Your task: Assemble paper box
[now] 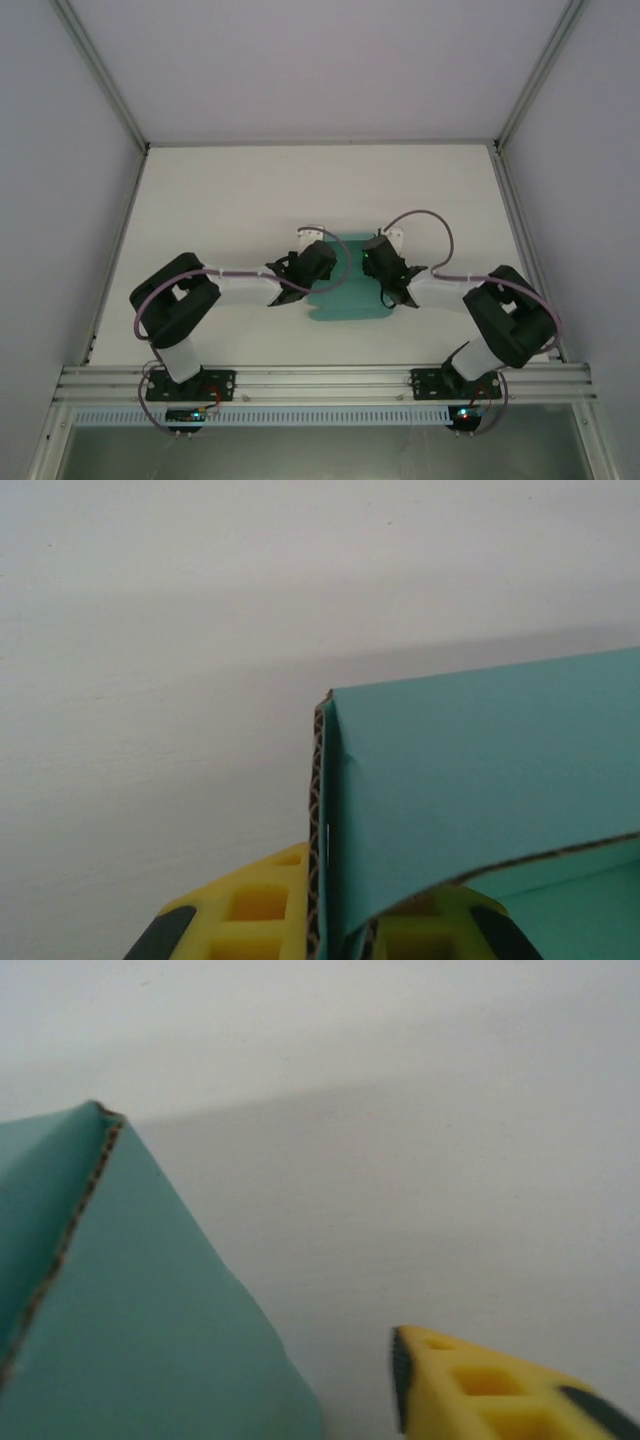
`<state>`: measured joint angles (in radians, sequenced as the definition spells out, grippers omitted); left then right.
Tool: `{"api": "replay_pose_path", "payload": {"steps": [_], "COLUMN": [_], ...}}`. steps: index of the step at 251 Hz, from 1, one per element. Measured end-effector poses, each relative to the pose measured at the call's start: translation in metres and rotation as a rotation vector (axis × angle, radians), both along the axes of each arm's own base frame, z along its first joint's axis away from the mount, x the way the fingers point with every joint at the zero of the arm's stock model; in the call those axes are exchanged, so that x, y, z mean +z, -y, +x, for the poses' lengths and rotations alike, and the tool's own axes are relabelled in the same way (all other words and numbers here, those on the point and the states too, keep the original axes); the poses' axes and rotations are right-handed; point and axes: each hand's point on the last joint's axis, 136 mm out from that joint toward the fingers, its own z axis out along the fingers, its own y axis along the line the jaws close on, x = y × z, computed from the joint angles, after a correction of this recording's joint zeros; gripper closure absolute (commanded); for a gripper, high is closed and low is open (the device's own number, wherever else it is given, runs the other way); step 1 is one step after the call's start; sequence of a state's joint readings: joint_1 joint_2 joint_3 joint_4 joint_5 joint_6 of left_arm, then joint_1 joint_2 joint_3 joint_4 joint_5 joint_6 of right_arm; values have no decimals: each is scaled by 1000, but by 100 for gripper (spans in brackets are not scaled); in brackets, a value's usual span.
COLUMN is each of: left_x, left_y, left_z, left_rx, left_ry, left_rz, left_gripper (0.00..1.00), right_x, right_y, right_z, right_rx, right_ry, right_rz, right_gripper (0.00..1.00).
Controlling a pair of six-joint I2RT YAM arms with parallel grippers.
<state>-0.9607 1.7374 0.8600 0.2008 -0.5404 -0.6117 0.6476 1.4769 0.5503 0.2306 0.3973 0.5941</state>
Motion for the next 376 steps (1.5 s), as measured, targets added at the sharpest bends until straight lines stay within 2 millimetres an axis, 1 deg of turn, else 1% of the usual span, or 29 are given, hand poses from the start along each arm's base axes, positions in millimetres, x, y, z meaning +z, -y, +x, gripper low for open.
{"api": "replay_pose_path", "payload": {"steps": [19, 35, 58, 71, 94, 110, 126, 163, 199, 222, 233, 263, 285, 310, 326, 341, 376], "left_x": [0, -1, -1, -1, -1, -1, -1, -1, -1, -1, -1, -1, -1, -1, -1, -1, -1], "left_y": [-3, -5, -10, -12, -13, -13, -13, -13, -12, -12, -12, -12, -12, -11, -10, -10, -10], "left_z": [1, 3, 7, 10, 12, 12, 12, 12, 12, 12, 12, 12, 12, 12, 12, 12, 13], "left_rx": [10, 19, 41, 49, 57, 57, 56, 54, 46, 44, 43, 40, 37, 27, 23, 19, 20], "left_ry": [-2, -3, 0, 1, 4, 3, 1, 1, 4, 4, 5, 6, 6, 9, 10, 12, 12], "left_rz": [12, 22, 40, 45, 49, 51, 53, 57, 66, 68, 70, 72, 72, 77, 80, 82, 83], "left_gripper": [99, 99, 98, 97, 97, 97, 97, 97, 98, 98, 98, 98, 99, 100, 100, 100, 100], "right_x": [6, 13, 29, 40, 57, 63, 65, 56, 44, 34, 32, 36, 34, 28, 25, 23, 25], "right_y": [-3, -7, -9, -12, -15, -15, -14, -12, -4, 7, 11, 14, 18, 25, 23, 16, -3], "right_z": [-6, -10, -13, -14, -18, -23, -29, -38, -38, -33, -33, -31, -33, -31, -28, -24, -15], "right_rx": [65, 111, 161, 188, 222, 239, 259, 309, 320, 305, 305, 338, 368, 382, 407, 446, 535], "right_ry": [12, 25, 65, 91, 133, 151, 154, 115, 63, 21, 7, 24, 41, 25, 9, -7, -22], "right_rz": [7, 21, 39, 46, 78, 91, 94, 81, 62, 74, 88, 129, 168, 193, 199, 205, 245], "right_gripper": [38, 28, 15, 11, 10, 12, 21, 29, 35, 36, 33, 31, 33, 40, 44, 49, 51]}}
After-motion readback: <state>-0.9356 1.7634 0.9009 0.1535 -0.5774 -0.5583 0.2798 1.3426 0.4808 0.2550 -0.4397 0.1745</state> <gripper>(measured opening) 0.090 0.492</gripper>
